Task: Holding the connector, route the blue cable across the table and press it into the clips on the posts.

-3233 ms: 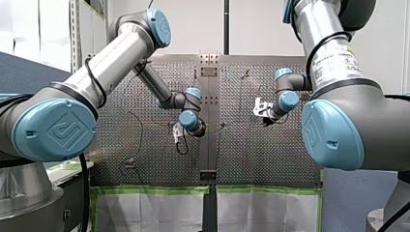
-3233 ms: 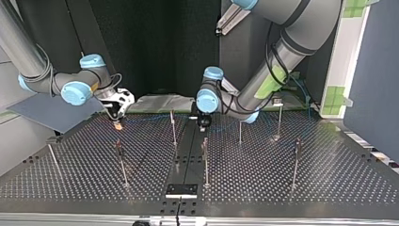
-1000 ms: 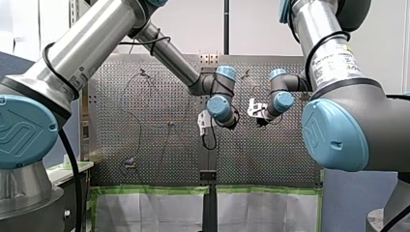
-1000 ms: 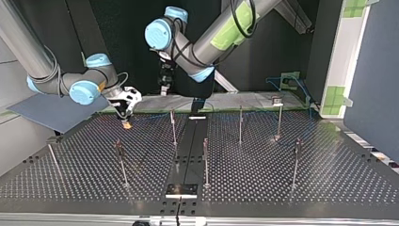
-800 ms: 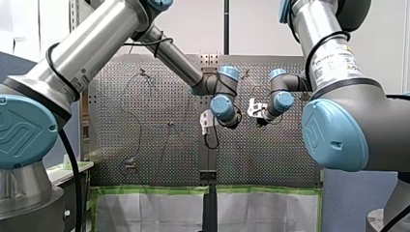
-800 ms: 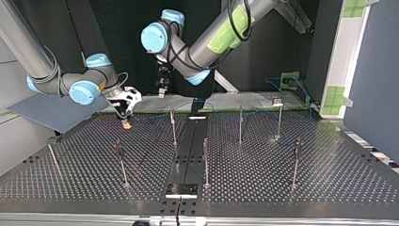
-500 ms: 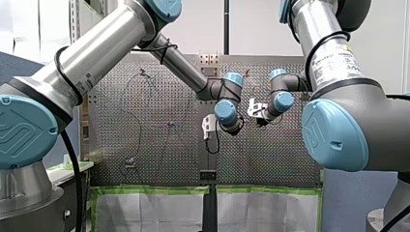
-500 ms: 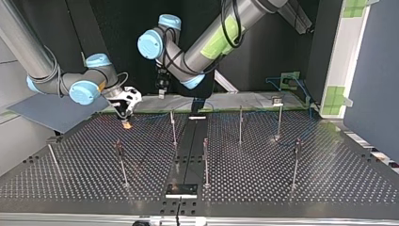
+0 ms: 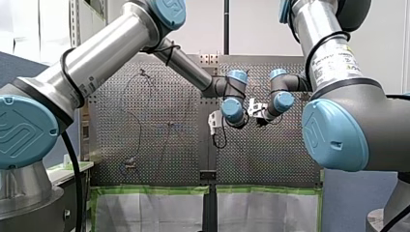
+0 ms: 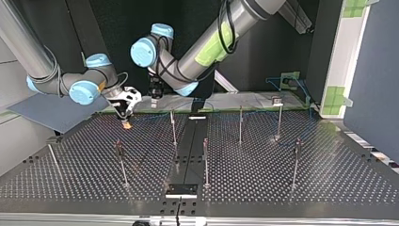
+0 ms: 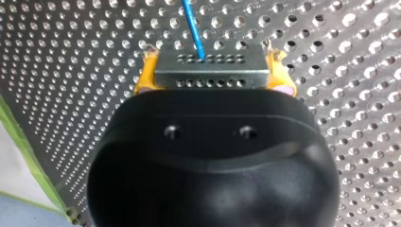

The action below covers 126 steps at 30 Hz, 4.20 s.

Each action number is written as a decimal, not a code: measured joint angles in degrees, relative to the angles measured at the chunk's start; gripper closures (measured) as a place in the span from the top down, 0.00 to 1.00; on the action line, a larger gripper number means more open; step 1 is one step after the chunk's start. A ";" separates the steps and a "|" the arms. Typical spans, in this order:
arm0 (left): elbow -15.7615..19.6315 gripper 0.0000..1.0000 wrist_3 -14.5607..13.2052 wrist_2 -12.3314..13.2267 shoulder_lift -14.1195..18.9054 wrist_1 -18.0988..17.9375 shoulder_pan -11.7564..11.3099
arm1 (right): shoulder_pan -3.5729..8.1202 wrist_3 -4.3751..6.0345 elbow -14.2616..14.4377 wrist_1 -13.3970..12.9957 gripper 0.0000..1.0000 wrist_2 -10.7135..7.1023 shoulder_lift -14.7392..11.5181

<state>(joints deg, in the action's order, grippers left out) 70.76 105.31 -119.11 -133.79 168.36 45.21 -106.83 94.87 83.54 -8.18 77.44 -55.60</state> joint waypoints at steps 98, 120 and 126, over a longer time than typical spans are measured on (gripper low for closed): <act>-16.21 0.00 1.80 -11.83 0.28 12.72 -1.21 | 0.75 3.28 -2.70 11.46 0.00 -6.71 -14.73; -18.84 0.00 -1.66 -7.85 10.57 10.15 -3.80 | 2.96 3.57 -4.38 13.37 0.00 -6.59 -23.38; -18.81 0.00 -1.76 -5.27 9.68 11.26 -4.17 | 3.47 3.44 -4.39 13.40 0.00 -6.59 -22.59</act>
<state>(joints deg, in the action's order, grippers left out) 51.95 103.55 -124.38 -124.10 179.63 41.04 -103.37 98.31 79.15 5.22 70.85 -78.19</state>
